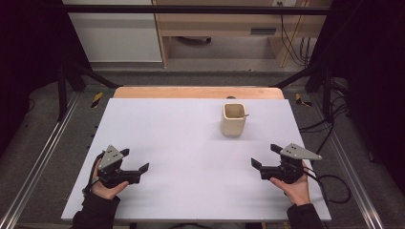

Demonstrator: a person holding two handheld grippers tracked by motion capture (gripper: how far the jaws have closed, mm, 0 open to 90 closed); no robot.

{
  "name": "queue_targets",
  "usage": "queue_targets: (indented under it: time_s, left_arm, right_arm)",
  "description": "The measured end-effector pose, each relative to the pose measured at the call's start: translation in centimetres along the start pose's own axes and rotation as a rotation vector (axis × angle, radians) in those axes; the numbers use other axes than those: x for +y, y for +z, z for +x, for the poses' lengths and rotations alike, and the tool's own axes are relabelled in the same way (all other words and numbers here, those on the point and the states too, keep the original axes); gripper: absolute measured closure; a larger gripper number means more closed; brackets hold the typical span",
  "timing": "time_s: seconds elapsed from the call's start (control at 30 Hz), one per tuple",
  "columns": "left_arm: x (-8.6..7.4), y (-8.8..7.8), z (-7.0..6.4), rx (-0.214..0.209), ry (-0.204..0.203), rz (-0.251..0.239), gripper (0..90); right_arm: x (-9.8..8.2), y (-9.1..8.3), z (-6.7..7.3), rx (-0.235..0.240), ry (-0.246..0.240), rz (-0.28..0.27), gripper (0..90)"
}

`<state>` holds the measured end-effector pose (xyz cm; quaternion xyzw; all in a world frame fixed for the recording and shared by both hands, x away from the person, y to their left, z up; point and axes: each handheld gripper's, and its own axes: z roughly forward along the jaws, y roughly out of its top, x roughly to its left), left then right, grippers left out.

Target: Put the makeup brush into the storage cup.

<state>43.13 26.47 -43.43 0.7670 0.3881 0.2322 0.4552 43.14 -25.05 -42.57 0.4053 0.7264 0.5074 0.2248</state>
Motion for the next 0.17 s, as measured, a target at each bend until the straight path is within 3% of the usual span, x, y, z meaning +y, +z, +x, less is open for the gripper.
queue_targets:
  time_s: [0.17]
  left_arm:
    - [-0.27,0.36,-0.06,0.000,0.009,0.019,7.3]
  right_arm:
    - [-0.39,-0.32,-0.29,0.002,0.022,-0.008,6.3]
